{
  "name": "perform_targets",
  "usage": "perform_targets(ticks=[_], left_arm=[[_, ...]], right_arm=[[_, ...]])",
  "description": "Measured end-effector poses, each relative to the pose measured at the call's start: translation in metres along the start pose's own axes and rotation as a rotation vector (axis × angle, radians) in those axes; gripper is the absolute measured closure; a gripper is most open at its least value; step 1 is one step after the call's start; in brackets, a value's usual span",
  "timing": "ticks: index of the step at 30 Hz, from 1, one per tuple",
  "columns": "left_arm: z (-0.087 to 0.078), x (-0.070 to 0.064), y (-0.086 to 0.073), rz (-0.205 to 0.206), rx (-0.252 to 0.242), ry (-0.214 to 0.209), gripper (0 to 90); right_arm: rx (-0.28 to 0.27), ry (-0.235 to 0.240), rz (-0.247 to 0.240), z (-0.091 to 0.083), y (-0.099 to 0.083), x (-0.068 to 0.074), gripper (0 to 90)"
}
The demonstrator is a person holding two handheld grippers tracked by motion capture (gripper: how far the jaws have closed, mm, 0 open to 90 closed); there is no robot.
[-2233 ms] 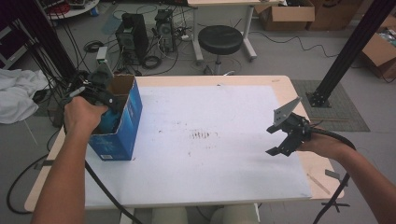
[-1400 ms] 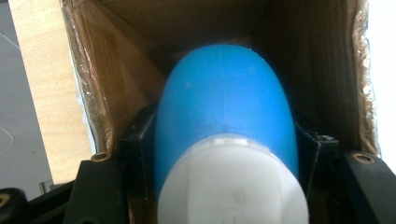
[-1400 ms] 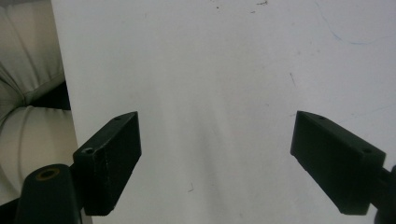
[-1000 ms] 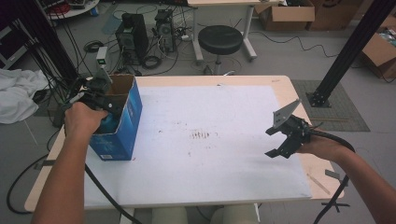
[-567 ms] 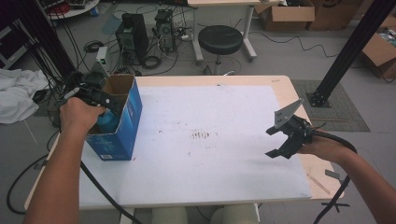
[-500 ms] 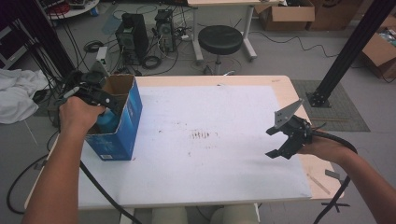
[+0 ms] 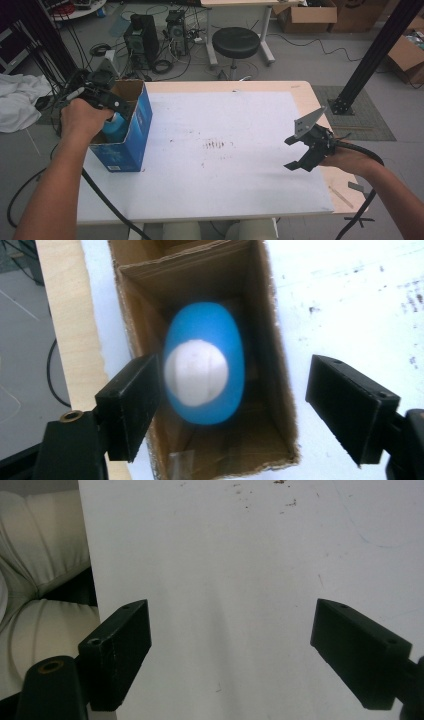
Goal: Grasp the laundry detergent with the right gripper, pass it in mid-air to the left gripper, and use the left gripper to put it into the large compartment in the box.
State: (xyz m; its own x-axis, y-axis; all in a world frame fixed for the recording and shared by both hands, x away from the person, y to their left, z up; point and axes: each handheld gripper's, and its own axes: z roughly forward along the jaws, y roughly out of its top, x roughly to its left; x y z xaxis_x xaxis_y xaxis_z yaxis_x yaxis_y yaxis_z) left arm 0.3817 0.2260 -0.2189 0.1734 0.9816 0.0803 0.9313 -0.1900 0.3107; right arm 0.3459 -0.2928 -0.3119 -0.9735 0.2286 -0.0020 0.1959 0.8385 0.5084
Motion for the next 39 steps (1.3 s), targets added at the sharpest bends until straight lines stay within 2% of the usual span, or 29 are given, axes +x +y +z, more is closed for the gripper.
perform_targets(ticks=[18,24,39], left_arm=[[-0.015,-0.025,0.004,0.062,-0.021,0.003,19.7],[-0.017,-0.037,0.006,0.107,-0.021,-0.007,19.9],[-0.015,-0.065,0.014,0.187,-0.021,-0.039,19.7]], right_arm=[[-0.013,-0.002,-0.004,-0.003,0.002,0.003,16.2],[-0.013,-0.003,-0.002,-0.003,0.002,0.004,16.2],[-0.008,-0.003,0.004,-0.003,0.001,0.005,16.2]])
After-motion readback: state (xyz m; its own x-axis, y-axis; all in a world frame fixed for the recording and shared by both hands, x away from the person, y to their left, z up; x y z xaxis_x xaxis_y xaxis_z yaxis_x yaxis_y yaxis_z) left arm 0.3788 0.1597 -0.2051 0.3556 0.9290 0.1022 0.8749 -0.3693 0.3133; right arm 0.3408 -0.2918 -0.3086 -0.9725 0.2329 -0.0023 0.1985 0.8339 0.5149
